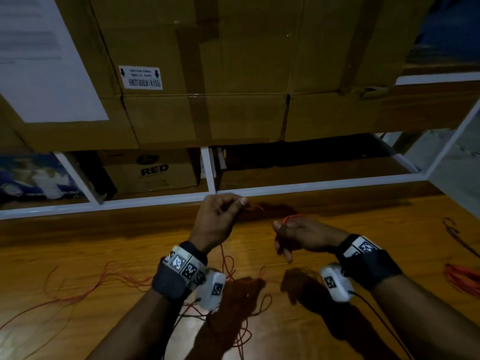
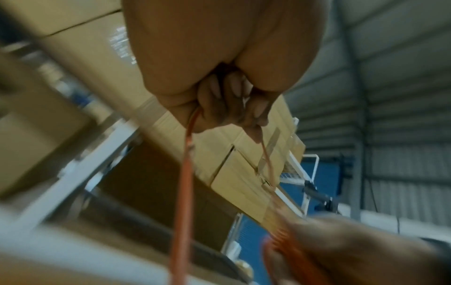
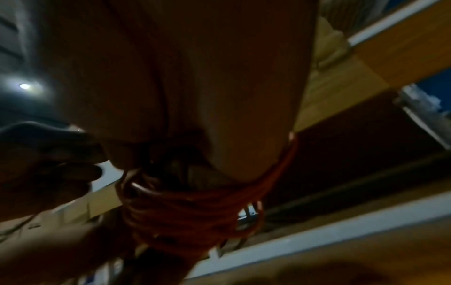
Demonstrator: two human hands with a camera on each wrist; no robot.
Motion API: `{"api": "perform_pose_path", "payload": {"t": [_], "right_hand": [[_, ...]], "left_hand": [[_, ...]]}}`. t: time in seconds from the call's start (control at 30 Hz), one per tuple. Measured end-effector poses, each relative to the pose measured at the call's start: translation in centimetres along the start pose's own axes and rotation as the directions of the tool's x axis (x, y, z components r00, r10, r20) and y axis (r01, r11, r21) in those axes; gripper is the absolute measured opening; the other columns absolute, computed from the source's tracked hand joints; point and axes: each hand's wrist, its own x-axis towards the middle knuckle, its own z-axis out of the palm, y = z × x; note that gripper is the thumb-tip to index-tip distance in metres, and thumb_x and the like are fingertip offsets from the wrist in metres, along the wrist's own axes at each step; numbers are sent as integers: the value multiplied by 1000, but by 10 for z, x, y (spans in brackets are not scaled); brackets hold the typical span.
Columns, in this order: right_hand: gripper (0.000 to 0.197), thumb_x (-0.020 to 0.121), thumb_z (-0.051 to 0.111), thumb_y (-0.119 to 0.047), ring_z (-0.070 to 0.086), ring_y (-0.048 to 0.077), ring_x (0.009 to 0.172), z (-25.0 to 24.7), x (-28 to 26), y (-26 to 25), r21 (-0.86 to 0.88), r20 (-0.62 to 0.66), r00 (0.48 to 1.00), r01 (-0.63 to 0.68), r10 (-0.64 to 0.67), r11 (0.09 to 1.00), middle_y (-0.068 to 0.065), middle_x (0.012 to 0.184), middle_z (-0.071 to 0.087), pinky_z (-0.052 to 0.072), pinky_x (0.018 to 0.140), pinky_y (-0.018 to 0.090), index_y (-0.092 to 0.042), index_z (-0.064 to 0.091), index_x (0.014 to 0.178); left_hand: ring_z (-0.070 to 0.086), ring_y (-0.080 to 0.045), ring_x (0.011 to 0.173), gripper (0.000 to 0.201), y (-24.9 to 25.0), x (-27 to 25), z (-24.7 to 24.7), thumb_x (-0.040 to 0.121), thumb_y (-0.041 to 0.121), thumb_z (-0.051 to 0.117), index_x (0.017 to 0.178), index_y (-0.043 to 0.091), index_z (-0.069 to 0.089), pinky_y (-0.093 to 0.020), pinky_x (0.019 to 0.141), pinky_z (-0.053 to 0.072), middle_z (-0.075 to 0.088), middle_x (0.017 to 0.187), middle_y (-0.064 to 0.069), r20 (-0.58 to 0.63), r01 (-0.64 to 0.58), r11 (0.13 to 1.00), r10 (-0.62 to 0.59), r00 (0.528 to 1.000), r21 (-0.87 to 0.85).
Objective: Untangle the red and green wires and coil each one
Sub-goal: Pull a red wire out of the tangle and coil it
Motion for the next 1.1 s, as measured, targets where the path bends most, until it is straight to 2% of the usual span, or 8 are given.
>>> {"api": "perform_pose_path", "payload": {"t": [0.3, 0.47, 0.6, 0.7, 0.8, 0.9, 0.97, 1.1], "right_hand": [[42, 101, 54, -47, 57, 34, 94, 23, -16, -49, 638, 346, 846, 105, -406, 763, 0, 75, 70, 51, 84, 37, -5, 64, 101], [34, 100, 51, -44, 56, 37, 90, 7, -30, -87, 793, -58, 834, 372, -548, 482, 0, 77, 70, 50, 85, 40, -13, 68, 97], [37, 100, 42, -42, 69, 24, 99, -20, -35, -110, 846, -493, 797, 533, -350, 21, 2, 75, 63, 58, 88, 36, -12, 62, 92], [31, 99, 46, -40, 66, 24, 111, -46, -27, -109, 711, -696, 686, 700, -212, -70, 4, 86, 70, 56, 94, 33, -12, 58, 95], [34, 100, 49, -43, 67, 22, 114, -64, -19, -89, 496, -844, 532, 826, -76, 269, 5, 97, 76, 50, 101, 37, -11, 61, 102], [42, 109, 38, -44, 71, 11, 99, -58, -10, -64, -45, -884, 419, 364, -207, 930, -4, 95, 77, 50, 91, 33, -18, 70, 99], [37, 109, 42, -38, 70, 15, 87, -45, -7, -51, -370, -752, 559, 81, -350, 925, -3, 92, 74, 49, 77, 32, -22, 69, 88], [53, 105, 38, -49, 58, 2, 65, -24, -10, -34, -523, -418, 840, 88, -346, 847, -10, 67, 61, 37, 66, 24, -23, 67, 70]], "left_hand": [[49, 0, 56, 21, 5, 39, 9, 101, 21, 63, 93, 8, 78, -18, 55, 39, 60, 61, 16, 21, -59, 998, 60, 998, -21], [65, -25, 72, 17, 1, 33, 33, 101, 16, 63, 91, 16, 77, -42, 61, 53, 72, 79, -12, 47, 17, 980, -8, 999, -196], [42, -10, 47, 26, 7, 6, 62, 104, 25, 58, 90, 8, 73, -23, 47, 33, 54, 58, 0, 207, 102, 953, -42, 977, -286], [40, -7, 46, 24, 12, -8, 73, 102, 17, 62, 98, -4, 72, -19, 47, 34, 50, 58, -2, 221, 130, 938, -59, 974, -321], [43, -5, 50, 23, 9, -12, 66, 103, 19, 61, 105, -1, 73, -17, 50, 36, 52, 61, 3, 222, 113, 954, -50, 974, -277], [54, -4, 58, 22, 8, -11, 57, 103, 27, 59, 112, 13, 74, -18, 56, 42, 61, 68, 6, 257, 82, 992, -54, 965, -100], [57, -8, 60, 19, 8, -10, 53, 103, 30, 59, 108, 20, 74, -25, 57, 46, 63, 68, 4, 235, 56, 998, -55, 970, -1], [54, -30, 59, 19, 8, -7, 44, 104, 27, 59, 93, 34, 73, -41, 52, 43, 61, 65, -6, 121, 3, 999, -8, 993, 37]]}}
